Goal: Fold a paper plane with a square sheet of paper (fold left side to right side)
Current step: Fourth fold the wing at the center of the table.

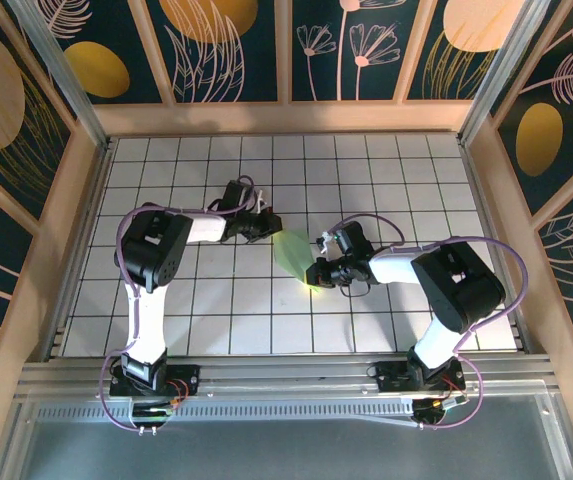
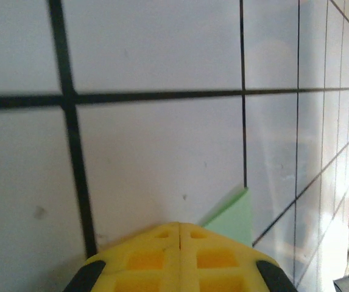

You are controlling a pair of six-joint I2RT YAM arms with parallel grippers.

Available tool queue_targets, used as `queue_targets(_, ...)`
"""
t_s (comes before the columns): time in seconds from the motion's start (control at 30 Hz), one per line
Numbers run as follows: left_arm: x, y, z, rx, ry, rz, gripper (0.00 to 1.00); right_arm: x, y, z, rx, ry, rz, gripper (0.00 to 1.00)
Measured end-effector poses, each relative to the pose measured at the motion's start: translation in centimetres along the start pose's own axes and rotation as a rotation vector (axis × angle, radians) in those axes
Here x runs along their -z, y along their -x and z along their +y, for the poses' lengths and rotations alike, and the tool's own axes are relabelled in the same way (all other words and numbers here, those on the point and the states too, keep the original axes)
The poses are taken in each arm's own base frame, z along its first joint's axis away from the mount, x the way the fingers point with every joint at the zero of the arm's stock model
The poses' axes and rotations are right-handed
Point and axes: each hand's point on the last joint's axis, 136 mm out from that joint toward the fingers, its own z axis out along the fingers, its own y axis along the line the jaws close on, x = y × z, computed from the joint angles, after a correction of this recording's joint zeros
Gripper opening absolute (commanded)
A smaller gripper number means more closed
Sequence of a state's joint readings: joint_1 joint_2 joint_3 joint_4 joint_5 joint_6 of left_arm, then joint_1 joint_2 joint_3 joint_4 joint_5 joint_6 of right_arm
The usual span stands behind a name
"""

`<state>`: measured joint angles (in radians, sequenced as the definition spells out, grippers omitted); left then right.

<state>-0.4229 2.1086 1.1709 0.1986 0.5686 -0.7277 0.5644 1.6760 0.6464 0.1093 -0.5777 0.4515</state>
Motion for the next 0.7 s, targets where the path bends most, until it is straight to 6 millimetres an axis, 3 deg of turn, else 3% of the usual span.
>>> queue_targets(0.23, 2.0, 3.2, 2.4, -0.022, 0.103, -0.112, 0.02, 0.0, 0.0, 0.0, 0.000, 0.000, -0.001, 0.00)
queue_targets(0.37, 4.4, 2.5, 2.4, -0.027, 0.129, -0.142, 0.02, 0.0, 0.0, 0.0, 0.000, 0.000, -0.001, 0.00)
queue_targets(0.5, 5.5, 0.4, -0.6, -0.070, 0.084, -0.132, 0.02, 0.0, 0.0, 0.0, 0.000, 0.000, -0.001, 0.00)
queue_targets(0.7, 2.8, -4.1, -5.4, -0.129, -0.021, -0.033, 0.02, 0.0, 0.0, 0.0, 0.000, -0.001, -0.001, 0.00)
